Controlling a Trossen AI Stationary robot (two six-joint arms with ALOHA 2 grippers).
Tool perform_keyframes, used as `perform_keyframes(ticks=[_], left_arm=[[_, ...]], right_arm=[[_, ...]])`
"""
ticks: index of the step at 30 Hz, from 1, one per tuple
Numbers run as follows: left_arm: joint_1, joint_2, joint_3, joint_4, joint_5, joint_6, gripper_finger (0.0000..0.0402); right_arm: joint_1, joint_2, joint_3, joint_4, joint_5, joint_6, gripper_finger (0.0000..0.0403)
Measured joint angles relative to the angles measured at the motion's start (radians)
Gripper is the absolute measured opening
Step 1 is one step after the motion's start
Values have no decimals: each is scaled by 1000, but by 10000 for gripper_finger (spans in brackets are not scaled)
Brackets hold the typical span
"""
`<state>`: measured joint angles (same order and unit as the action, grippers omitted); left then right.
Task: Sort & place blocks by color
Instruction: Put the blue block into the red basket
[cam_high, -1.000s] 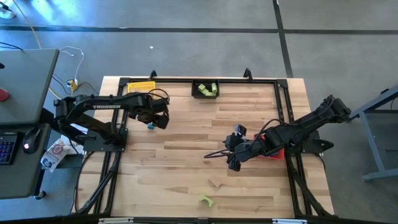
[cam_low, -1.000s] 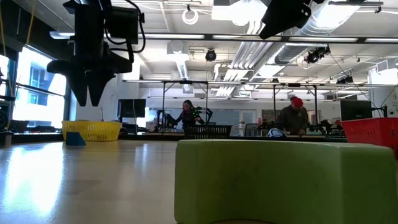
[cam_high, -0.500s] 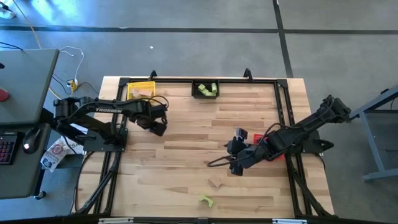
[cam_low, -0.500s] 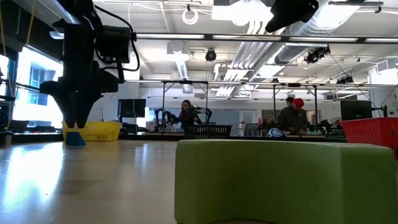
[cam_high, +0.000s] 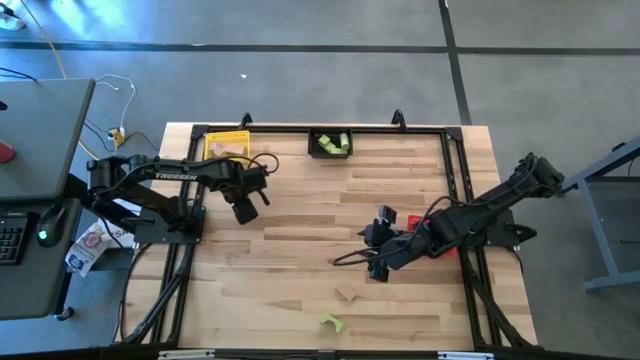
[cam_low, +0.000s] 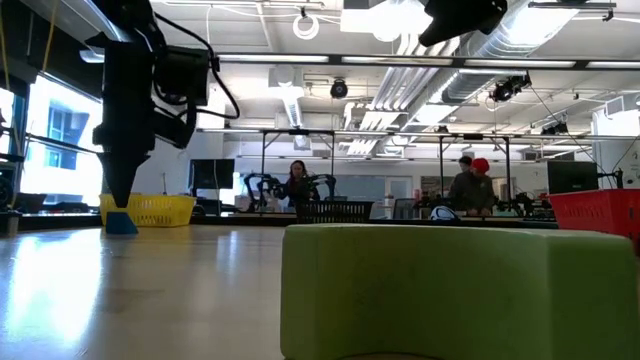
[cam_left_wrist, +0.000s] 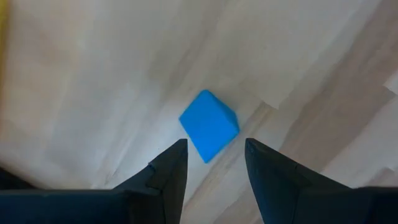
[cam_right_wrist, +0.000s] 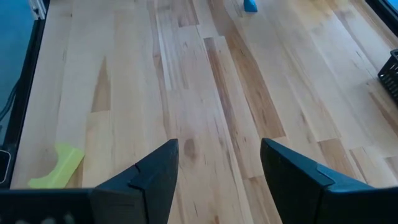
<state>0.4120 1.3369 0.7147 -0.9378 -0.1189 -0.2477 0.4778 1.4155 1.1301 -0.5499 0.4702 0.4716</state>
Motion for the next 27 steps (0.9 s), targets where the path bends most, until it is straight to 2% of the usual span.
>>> perform_keyframes(ticks=[7, 11, 20, 27], left_arm=[[-6, 0, 0, -23, 51, 24, 145], [-15, 0, 0, -72, 10, 19, 145], [-15, 1, 0, -61, 6, 20, 145], [-25, 101, 0, -56, 3, 17, 145]], right_arm=[[0, 0, 0, 0, 0, 21, 213], [0, 0, 0, 0, 0, 20, 213], [0, 0, 0, 0, 0, 18, 213], [0, 0, 0, 0, -1, 18, 213]])
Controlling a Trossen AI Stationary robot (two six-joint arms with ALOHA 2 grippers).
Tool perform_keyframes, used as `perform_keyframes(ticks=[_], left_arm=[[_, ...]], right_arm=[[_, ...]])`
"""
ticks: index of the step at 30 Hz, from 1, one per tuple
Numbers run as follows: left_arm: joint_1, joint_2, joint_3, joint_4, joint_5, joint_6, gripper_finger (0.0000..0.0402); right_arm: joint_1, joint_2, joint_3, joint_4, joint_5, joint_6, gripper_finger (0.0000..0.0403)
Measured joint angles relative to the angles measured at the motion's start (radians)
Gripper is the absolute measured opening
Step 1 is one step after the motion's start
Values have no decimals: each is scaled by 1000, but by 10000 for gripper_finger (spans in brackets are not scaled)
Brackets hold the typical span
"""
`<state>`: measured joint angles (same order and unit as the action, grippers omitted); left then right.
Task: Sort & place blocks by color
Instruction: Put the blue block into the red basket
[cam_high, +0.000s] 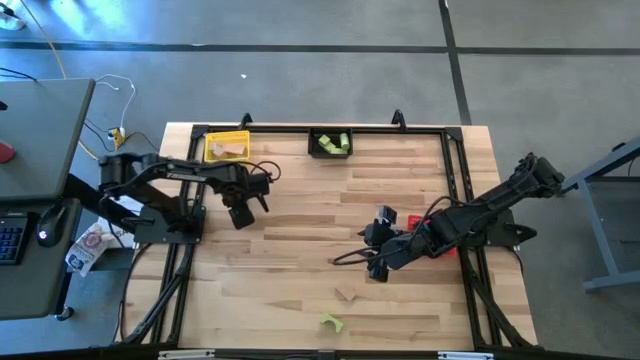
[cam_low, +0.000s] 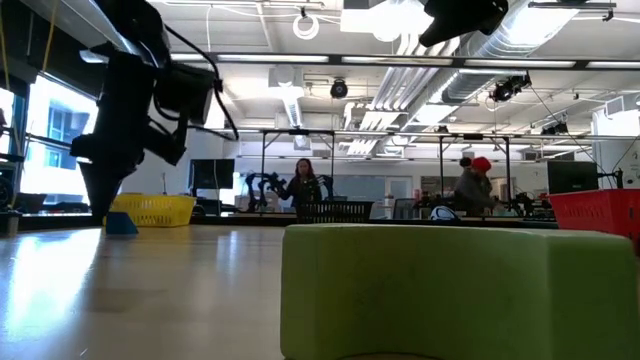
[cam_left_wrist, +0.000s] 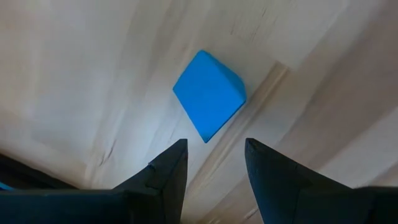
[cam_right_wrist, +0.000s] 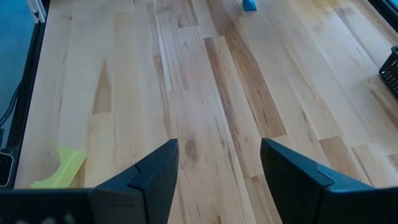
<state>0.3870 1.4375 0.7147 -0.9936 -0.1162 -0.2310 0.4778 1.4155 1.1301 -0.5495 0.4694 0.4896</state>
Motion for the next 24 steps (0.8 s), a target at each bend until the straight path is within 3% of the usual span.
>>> perform_keyframes(ticks=[7, 24], left_arm=[[-13, 109, 7, 0, -13, -1, 145], [-34, 176, 67, 21, -88, 79, 145]], right_arm=[[0, 0, 0, 0, 0, 0, 213], [0, 0, 0, -8, 0, -1, 213]])
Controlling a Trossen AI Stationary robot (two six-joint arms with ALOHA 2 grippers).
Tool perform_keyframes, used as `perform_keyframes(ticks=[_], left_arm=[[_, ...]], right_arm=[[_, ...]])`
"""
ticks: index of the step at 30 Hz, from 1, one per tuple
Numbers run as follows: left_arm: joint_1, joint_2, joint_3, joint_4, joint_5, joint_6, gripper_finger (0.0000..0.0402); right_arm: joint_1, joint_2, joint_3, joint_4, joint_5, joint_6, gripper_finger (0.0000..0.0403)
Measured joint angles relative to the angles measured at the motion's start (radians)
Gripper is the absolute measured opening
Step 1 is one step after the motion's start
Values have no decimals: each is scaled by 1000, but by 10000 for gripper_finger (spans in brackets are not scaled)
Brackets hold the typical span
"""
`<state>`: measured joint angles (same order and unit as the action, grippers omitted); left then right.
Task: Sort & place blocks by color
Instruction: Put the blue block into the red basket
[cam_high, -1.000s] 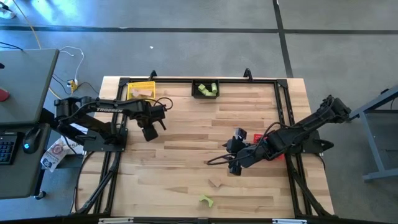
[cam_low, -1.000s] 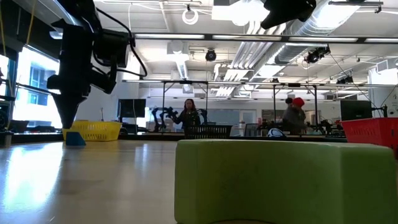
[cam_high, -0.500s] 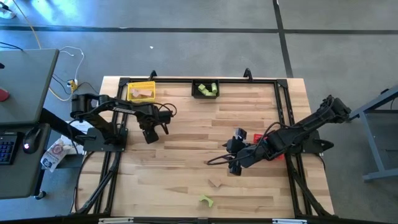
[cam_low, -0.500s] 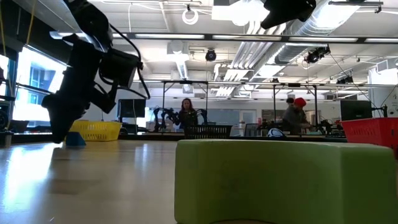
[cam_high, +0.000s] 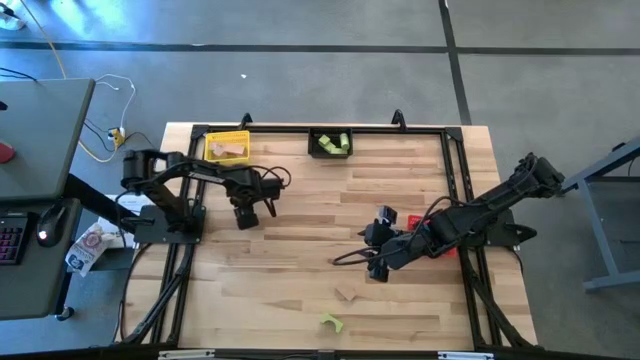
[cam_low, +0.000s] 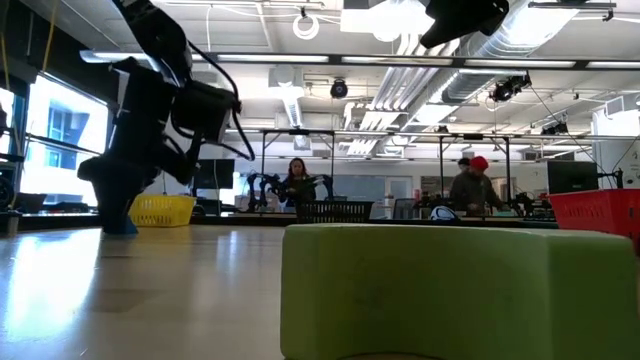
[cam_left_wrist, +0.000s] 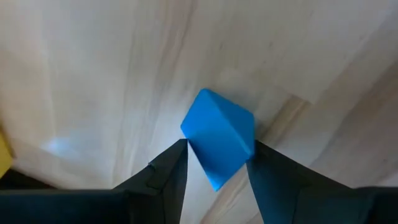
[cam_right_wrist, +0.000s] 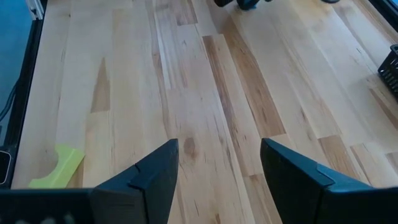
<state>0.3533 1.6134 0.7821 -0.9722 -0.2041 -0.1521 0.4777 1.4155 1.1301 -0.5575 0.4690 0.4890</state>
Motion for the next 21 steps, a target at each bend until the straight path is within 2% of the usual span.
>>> perform_keyframes(ticks=[11, 21], left_arm=[[-1, 48, 18, 18, -16, 81, 142], [-3, 48, 29, 35, 14, 137, 70]], right_arm=[[0, 0, 0, -4, 0, 0, 213], [0, 0, 0, -4, 0, 3, 213]])
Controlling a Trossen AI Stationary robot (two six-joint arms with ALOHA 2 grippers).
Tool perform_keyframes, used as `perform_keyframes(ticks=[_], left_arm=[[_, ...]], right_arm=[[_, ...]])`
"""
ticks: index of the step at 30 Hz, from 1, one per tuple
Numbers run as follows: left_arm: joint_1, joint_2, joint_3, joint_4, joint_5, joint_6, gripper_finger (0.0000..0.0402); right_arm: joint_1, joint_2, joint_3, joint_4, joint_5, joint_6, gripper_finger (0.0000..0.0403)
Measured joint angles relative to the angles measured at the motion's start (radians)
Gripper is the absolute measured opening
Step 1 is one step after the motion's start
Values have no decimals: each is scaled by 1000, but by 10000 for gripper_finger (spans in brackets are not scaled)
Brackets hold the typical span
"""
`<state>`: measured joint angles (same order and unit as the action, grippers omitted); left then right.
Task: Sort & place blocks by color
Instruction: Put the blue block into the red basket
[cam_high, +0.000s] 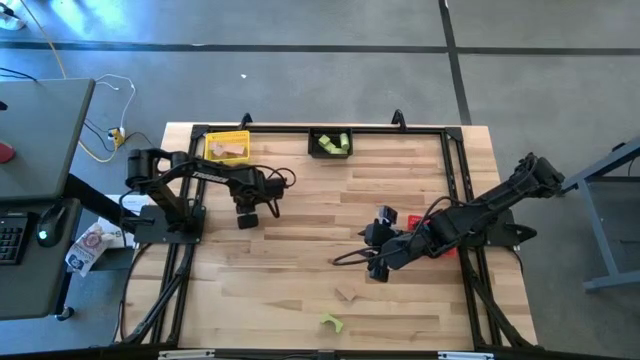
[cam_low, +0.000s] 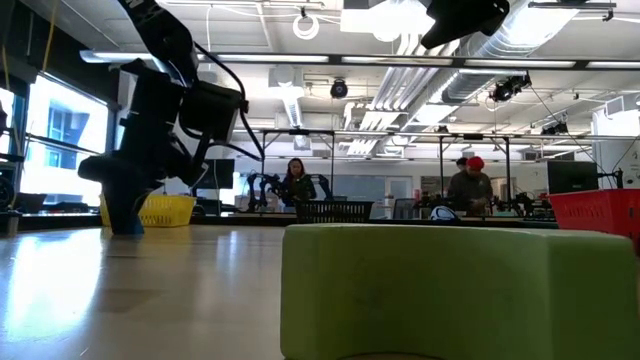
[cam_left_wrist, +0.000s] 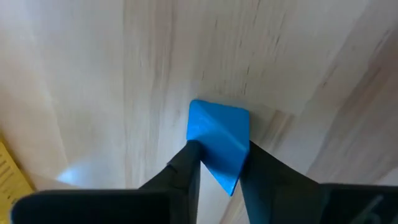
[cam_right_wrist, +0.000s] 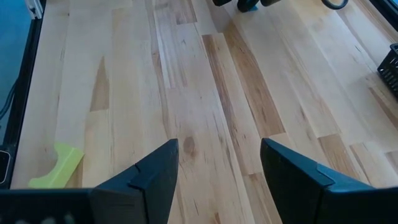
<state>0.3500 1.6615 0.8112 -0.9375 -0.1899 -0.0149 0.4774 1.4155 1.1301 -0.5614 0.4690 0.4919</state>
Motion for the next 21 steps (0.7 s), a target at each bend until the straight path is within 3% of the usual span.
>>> perform_keyframes(ticks=[9, 16, 21], left_arm=[[-17, -25, 0, 20, 29, 42, 53], [-32, -132, -4, 80, 189, 42, 50], [-68, -197, -4, 188, 240, 21, 49]], right_arm=[[0, 0, 0, 0, 0, 5, 213], [0, 0, 0, 12, 0, 5, 213], [0, 0, 0, 35, -7, -1, 213]])
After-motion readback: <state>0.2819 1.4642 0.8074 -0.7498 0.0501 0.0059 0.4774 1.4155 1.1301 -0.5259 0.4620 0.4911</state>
